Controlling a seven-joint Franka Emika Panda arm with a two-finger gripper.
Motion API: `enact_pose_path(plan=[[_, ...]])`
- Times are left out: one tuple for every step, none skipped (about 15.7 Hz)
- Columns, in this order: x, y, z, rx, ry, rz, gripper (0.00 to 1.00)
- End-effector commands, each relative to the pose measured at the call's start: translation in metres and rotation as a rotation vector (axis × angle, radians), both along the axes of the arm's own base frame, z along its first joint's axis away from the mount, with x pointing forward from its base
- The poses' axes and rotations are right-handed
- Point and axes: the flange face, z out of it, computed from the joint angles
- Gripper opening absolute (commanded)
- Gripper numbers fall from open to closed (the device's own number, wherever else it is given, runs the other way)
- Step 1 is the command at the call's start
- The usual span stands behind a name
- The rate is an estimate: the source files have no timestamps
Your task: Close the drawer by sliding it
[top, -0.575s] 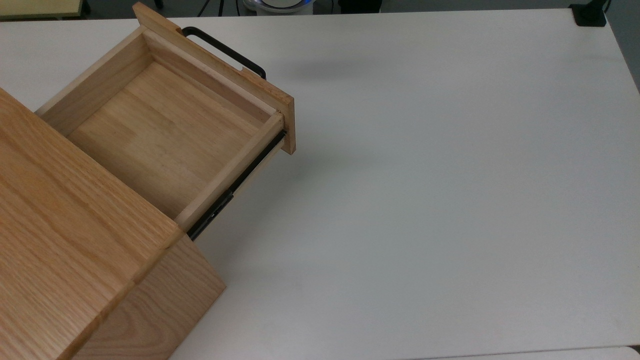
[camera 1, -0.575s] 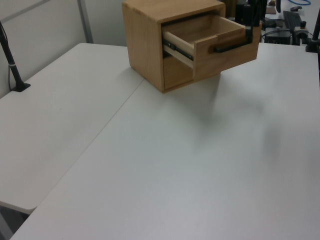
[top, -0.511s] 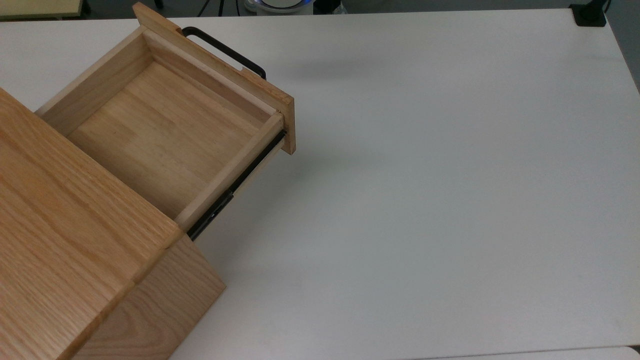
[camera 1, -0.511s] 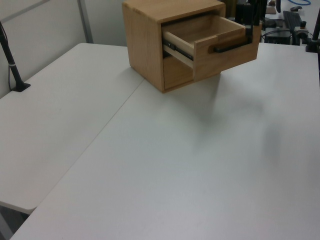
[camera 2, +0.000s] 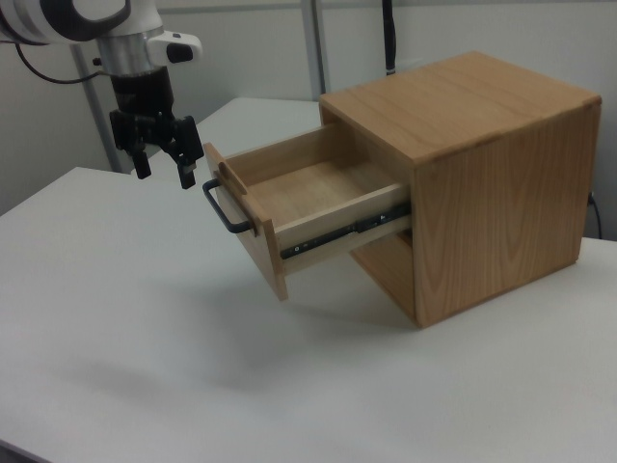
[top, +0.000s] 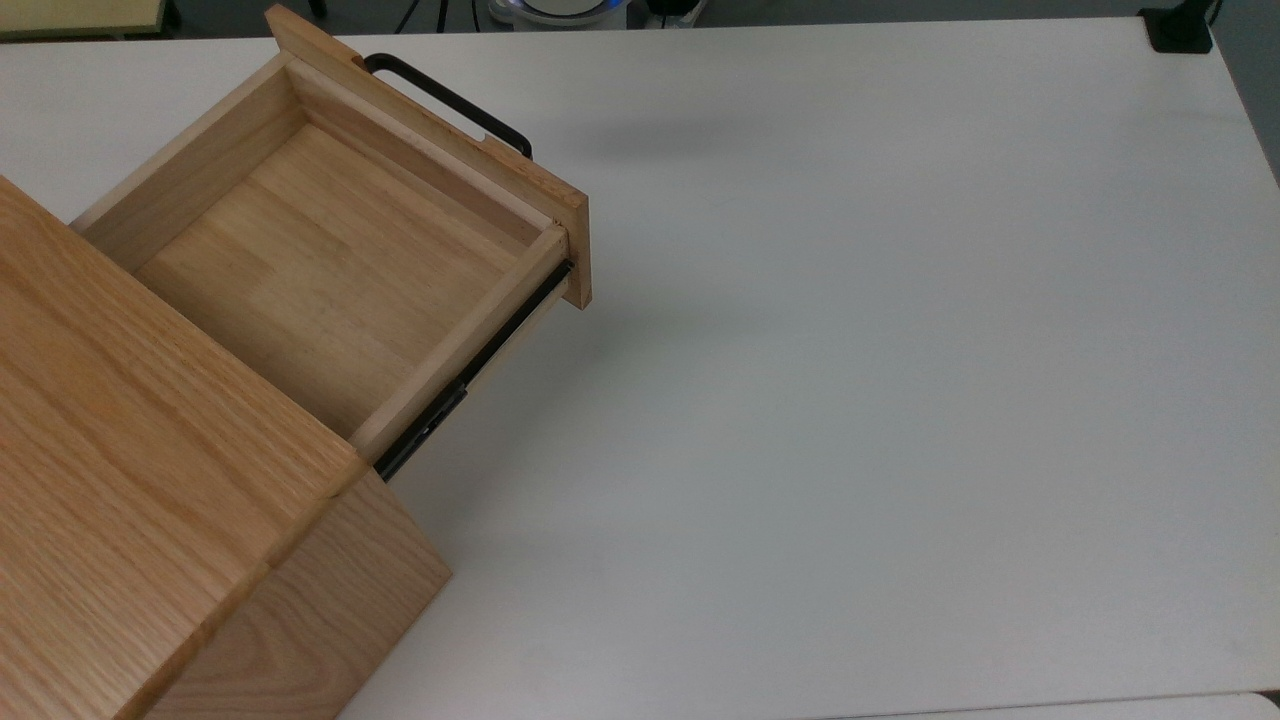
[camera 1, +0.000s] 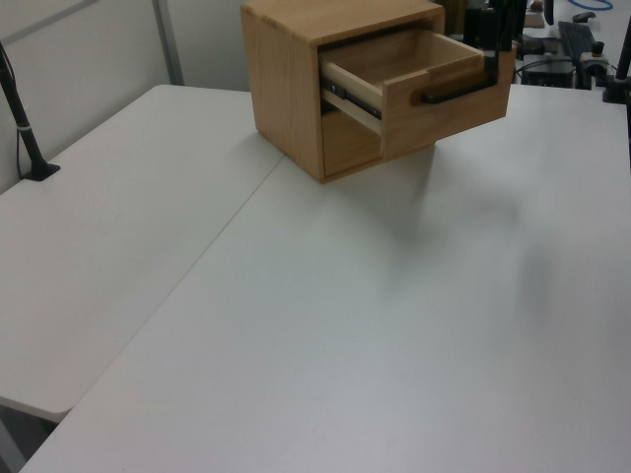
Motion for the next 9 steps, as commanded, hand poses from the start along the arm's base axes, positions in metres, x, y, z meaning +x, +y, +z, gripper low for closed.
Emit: enact_pose_path(plan=[[-0.002, 0.005, 0.001, 0.010, 0.027, 0.007, 0.77], [-0.001, 0.005, 0.000, 0.016, 0.030, 0.004, 0.56], [-0.001, 0.003, -0.002, 0.019, 0.032, -0.004, 0.42], [0.000, 0.004, -0.003, 0.024, 0.034, -0.035, 0.33], [0.002, 0.005, -0.006, 0.033, 0.034, -0.103, 0.25], [0.006, 0.006, -0.012, 0.034, 0.040, -0.172, 0.23], [0.009, 0.006, -0.016, 0.031, 0.046, -0.218, 0.20], [0.011, 0.005, -0.018, 0.030, 0.046, -0.250, 0.18], [0.016, 0.004, -0.024, 0.033, 0.047, -0.283, 0.16]])
